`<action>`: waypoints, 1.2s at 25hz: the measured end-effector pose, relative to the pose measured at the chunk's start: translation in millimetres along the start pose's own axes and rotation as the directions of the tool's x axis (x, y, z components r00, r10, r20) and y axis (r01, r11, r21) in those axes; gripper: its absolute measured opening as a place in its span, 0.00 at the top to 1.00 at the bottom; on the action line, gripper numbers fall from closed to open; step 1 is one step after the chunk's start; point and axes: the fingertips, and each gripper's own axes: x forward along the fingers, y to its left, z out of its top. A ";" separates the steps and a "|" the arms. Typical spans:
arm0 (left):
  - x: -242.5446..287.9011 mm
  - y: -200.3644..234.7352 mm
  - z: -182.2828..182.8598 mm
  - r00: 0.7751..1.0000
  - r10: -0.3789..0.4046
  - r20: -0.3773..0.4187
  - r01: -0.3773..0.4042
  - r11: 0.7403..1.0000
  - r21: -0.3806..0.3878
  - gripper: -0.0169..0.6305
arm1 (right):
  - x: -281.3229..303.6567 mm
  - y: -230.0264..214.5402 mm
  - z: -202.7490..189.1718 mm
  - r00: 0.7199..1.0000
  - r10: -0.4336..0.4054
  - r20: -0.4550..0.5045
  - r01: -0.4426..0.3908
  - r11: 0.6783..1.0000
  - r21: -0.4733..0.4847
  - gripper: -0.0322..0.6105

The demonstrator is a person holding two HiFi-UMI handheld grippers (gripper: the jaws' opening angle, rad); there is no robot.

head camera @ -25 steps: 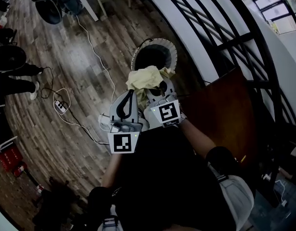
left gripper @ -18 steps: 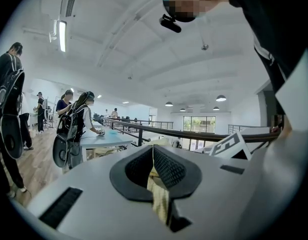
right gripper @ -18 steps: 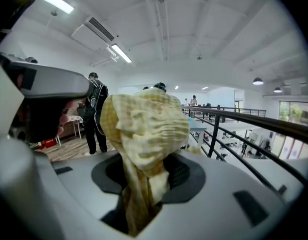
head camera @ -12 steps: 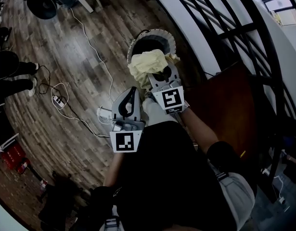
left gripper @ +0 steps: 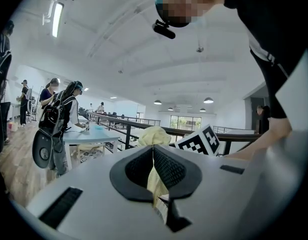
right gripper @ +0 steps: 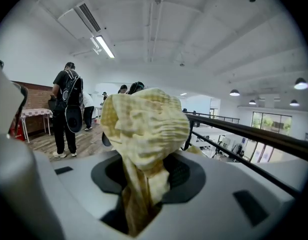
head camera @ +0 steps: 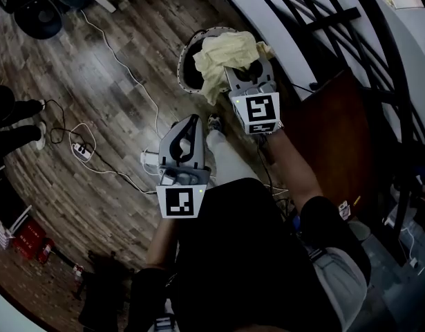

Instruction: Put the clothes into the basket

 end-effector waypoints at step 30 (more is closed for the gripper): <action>73.1 90.3 -198.1 0.994 -0.063 -0.089 0.055 0.994 -0.090 0.95 | 69.6 35.0 -312.4 0.923 -0.120 -0.365 0.204 0.958 0.202 0.69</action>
